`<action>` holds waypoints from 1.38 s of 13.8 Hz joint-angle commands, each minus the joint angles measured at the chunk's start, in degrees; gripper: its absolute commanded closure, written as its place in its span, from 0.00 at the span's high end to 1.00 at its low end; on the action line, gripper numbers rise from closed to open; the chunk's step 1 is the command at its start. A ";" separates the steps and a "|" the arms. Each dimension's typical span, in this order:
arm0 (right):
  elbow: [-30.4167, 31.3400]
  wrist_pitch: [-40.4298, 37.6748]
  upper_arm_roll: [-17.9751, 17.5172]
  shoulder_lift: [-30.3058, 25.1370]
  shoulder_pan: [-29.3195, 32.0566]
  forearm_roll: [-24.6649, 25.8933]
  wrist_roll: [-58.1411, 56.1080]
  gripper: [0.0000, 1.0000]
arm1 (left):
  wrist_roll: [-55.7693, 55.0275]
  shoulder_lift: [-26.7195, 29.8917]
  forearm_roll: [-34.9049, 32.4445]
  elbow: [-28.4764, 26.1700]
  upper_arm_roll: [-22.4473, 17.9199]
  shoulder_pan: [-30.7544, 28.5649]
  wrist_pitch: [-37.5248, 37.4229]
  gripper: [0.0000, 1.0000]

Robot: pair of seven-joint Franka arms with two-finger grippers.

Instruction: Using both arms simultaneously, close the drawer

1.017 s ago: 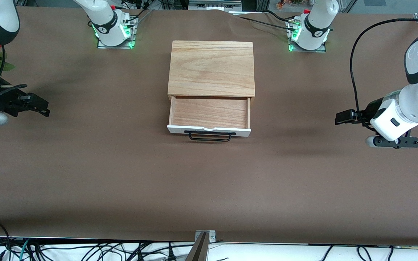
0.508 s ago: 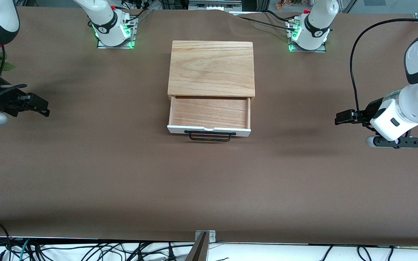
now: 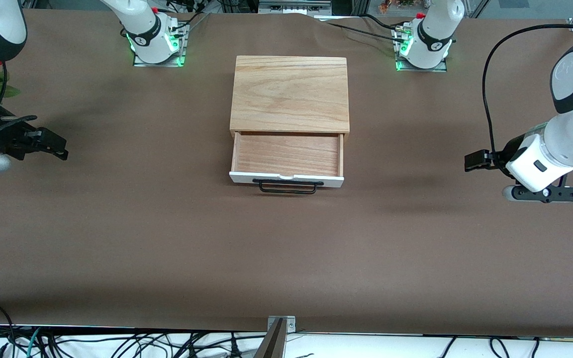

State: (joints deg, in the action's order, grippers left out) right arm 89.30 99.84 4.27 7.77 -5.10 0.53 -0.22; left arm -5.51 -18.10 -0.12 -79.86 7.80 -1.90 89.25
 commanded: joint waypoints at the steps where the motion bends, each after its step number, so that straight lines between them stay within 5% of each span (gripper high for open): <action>1: -1.67 -1.23 -0.05 0.58 -0.18 0.87 0.13 1.00 | -0.29 2.09 -1.73 -0.30 0.20 0.14 -0.21 1.00; 6: -1.67 -1.14 -0.05 0.58 -0.18 0.87 0.13 1.00 | 0.15 12.02 -3.13 -16.73 0.81 -0.21 12.08 1.00; 9: -1.67 -1.14 -0.05 0.58 -0.18 0.79 0.13 1.00 | -0.64 12.73 -9.29 -16.56 4.33 -0.47 10.78 1.00; 19: -1.67 -0.97 -0.05 0.58 -0.18 0.70 0.30 1.00 | -0.64 14.40 -5.77 -14.54 4.33 -0.65 7.61 1.00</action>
State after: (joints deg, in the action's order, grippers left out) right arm 89.22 99.85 4.27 7.78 -5.19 0.55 -0.21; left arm -6.13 -4.21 -7.09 -94.54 11.96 -1.98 97.49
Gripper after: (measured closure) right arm 0.000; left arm 0.000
